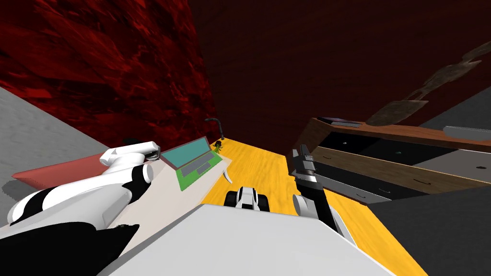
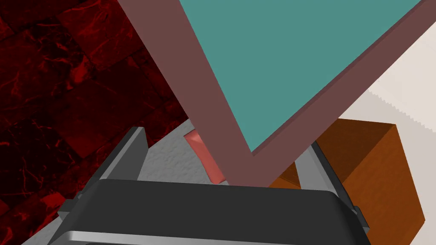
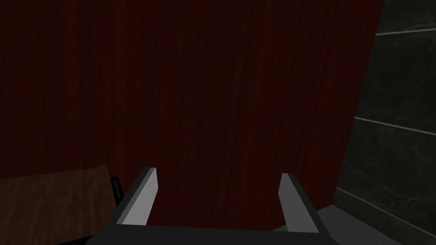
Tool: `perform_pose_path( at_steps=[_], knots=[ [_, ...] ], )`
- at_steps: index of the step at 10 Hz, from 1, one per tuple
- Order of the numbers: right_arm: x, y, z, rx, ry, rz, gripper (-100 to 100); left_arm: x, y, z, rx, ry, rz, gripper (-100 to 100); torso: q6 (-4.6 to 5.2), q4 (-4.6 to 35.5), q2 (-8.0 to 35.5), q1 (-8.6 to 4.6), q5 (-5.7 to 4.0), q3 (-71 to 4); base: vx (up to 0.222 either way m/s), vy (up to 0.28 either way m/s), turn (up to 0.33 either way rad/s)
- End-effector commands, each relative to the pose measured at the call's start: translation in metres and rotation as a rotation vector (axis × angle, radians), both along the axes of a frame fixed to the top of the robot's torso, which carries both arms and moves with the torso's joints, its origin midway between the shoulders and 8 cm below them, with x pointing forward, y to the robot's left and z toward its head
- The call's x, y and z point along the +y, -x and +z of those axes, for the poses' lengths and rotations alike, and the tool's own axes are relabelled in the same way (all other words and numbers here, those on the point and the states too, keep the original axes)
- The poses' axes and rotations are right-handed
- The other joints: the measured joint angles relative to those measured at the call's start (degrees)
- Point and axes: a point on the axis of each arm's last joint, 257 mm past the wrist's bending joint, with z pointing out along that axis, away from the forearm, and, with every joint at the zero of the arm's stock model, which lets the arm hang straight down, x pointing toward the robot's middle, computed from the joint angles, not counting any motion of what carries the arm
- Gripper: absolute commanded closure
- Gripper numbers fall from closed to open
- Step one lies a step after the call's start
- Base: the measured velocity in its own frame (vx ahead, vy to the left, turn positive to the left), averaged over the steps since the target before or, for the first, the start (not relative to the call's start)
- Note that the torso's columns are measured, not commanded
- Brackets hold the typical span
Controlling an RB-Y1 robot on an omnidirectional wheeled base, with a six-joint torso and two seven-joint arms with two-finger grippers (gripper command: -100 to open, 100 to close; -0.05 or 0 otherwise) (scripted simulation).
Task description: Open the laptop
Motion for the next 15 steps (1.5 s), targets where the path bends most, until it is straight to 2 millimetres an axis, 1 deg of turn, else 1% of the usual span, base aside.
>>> perform_pose_path(
  at_steps=[1,2,3,4,5,6,7,8,9,10,11,12,14,15],
  knots=[
    [0.000,0.000,0.000,0.000,0.000,0.000,0,-0.006,0.002,0.002,0.008,0.067,0.004,-100,0.03,0.0,0.0,0.01,0.06,0.0,-0.101,0.065,-0.244],
    [0.000,0.000,0.000,0.000,0.000,0.000,0,-0.009,0.005,-0.003,0.022,0.087,0.006,-100,0.12,0.0,0.1,0.02,0.03,0.1,-0.084,0.053,-0.132],
    [0.000,0.000,0.000,0.000,0.000,0.000,0,-0.011,0.004,0.004,0.013,0.112,0.005,-100,-0.08,0.0,0.0,-0.06,0.01,0.1,-0.083,0.050,-0.221],
    [0.000,0.000,0.000,0.000,0.000,0.000,0,-0.015,0.008,-0.002,0.031,0.138,0.007,-100,0.00,0.0,0.1,-0.11,-0.05,0.0,-0.070,0.048,-0.109],
    [0.000,0.000,0.000,0.000,0.000,0.000,0,-0.015,0.008,-0.002,0.031,0.138,0.007,-100,-0.11,0.0,0.0,-0.13,-0.05,0.0,-0.023,0.022,0.014],
    [0.000,0.000,0.000,0.000,0.000,0.000,0,-0.021,0.010,0.000,0.037,0.184,0.005,-100,-0.15,0.0,-0.1,-0.14,-0.05,0.0,-0.048,0.040,-0.211],
    [0.000,0.000,0.000,0.000,0.000,0.000,0,-0.022,0.010,0.000,0.039,0.187,0.005,-100,-0.05,0.0,0.1,-0.04,-0.03,0.0,-0.058,0.043,-0.137],
    [0.000,0.000,0.000,0.000,0.000,0.000,0,-0.026,0.011,0.003,0.040,0.224,0.001,-100,-0.17,0.0,0.1,0.00,0.00,0.1,-0.088,0.033,-0.172],
    [0.000,0.000,0.000,0.000,0.000,0.000,0,-0.028,0.013,0.001,0.046,0.234,0.001,-100,-0.13,0.1,0.2,-0.02,-0.01,0.2,-0.076,0.030,-0.124],
    [0.000,0.000,0.000,0.000,0.000,0.000,0,-0.031,0.012,0.008,0.038,0.257,-0.005,-100,-0.17,0.1,0.2,-0.03,-0.02,0.1,-0.075,0.043,-0.182],
    [0.000,0.000,0.000,0.000,0.000,0.000,0,-0.035,0.015,0.004,0.052,0.278,-0.005,-100,-0.13,0.0,0.1,0.00,-0.01,0.1,-0.061,0.041,-0.095],
    [0.000,0.000,0.000,0.000,0.000,0.000,0,-0.041,0.016,0.007,0.054,0.314,-0.013,-100,-0.18,0.0,0.1,0.00,0.00,0.1,-0.066,0.036,-0.155],
    [0.000,0.000,0.000,0.000,0.000,0.000,0,-0.042,0.017,0.006,0.058,0.320,-0.013,-100,-0.17,0.0,0.1,0.00,-0.01,0.0,-0.041,0.035,-0.046],
    [0.000,0.000,0.000,0.000,0.000,0.000,0,-0.048,0.018,0.010,0.059,0.354,-0.021,-100,-0.17,0.0,0.0,-0.05,-0.01,0.0,-0.037,0.023,-0.139]
  ],
)
